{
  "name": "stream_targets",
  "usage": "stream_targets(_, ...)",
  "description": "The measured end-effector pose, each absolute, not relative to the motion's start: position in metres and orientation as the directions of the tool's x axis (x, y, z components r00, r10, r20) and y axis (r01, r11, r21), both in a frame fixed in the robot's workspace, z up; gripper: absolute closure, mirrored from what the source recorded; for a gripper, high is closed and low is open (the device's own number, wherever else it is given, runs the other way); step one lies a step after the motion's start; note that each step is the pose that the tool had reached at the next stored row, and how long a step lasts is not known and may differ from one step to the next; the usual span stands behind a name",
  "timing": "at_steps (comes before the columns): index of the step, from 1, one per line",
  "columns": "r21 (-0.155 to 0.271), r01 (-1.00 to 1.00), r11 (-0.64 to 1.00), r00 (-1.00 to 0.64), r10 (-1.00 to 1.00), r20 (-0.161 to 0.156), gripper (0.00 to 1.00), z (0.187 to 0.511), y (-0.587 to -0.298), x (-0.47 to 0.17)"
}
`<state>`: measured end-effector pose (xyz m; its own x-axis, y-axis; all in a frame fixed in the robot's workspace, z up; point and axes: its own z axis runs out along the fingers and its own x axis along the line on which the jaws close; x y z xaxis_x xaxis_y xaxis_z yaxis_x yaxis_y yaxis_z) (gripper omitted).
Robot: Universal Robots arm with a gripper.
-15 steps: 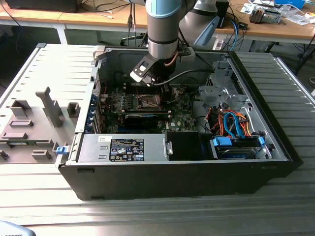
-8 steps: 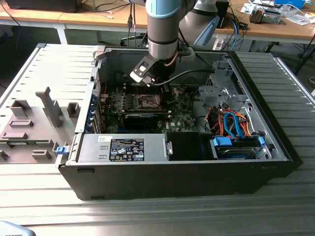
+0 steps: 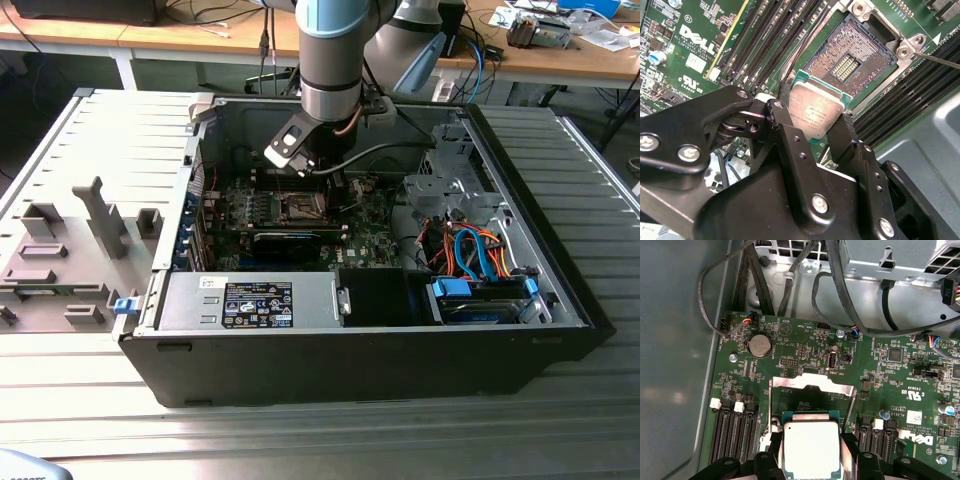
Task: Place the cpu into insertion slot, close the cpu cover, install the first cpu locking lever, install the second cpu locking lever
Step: 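Place the cpu into insertion slot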
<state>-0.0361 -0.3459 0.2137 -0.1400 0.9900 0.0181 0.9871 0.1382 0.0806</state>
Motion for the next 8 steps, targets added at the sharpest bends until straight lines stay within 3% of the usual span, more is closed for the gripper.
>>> stream_targets(8, 0.081, 0.987, 0.138, -0.14, 0.99, 0.018, 0.46, 0.2126, -0.3459, -0.0361)
